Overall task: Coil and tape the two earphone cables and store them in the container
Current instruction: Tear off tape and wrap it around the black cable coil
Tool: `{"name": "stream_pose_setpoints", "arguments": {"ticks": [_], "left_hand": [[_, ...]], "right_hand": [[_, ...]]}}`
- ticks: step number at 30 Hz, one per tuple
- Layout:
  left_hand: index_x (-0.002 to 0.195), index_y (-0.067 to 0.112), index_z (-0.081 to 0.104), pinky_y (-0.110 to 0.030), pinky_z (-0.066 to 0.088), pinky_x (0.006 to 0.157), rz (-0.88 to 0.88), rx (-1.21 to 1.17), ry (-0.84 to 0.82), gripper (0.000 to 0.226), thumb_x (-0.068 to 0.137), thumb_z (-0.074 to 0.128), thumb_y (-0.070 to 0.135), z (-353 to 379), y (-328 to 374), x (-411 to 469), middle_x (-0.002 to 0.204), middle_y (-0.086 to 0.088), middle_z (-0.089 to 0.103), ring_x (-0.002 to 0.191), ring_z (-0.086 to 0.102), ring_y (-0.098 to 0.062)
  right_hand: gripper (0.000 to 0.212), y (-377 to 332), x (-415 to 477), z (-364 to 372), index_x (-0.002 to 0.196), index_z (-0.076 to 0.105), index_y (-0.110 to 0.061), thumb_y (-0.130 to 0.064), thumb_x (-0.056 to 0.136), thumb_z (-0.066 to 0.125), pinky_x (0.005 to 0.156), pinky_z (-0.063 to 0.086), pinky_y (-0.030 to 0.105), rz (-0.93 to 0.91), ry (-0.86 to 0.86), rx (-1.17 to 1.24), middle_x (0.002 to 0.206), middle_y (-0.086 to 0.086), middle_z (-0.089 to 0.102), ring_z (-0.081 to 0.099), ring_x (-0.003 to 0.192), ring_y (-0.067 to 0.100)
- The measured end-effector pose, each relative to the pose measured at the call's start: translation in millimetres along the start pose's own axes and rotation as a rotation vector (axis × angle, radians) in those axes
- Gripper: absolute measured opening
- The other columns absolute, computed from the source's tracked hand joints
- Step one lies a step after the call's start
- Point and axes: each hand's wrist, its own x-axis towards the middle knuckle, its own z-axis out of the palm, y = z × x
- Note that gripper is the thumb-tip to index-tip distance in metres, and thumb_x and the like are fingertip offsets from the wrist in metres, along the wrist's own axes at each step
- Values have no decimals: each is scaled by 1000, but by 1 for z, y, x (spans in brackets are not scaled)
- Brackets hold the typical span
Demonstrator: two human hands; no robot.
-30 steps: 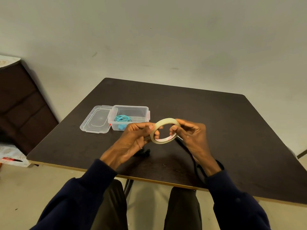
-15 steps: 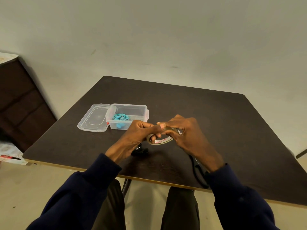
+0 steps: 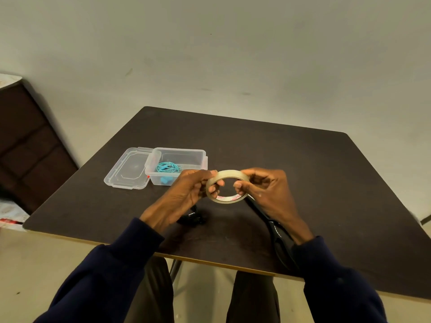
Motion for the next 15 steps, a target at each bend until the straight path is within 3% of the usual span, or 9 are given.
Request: {"name": "stream_pose_setpoints", "arguments": {"ticks": [3,7,12,15], "left_hand": [[67,15,77,-27,52,70,-5,168,55,26,79,69,37,-1,-4,7,69,-9,66,62,57,-13],[66,11,76,-25,52,69,-17,259,78,35,71,73,46,-2,-6,13,74,-16,67,67,60,-17],[81,10,71,-26,50,69,-8,-57,-34,22,90,58,25,-6,-8,7,72,-6,63,63,53,-10],[96,3,59,-34,50,81,-13,-135,-47,17,92,53,18,-15,-9,5,73,-6,64,66,53,-13]], "right_hand": [[25,-1,3,4,106,78,-9,-14,82,81,77,59,25,-68,-65,-149,95,-2,78,74,87,11],[33,-3,8,8,110,76,-8,-17,80,84,81,59,24,-192,-78,-266,100,0,77,73,91,6],[29,2,5,9,104,72,-7,-12,78,85,73,59,27,-49,-44,-48,86,3,75,73,79,15],[17,10,-5,7,101,73,-4,-8,85,76,73,59,29,26,-29,100,82,8,76,73,76,20]]}}
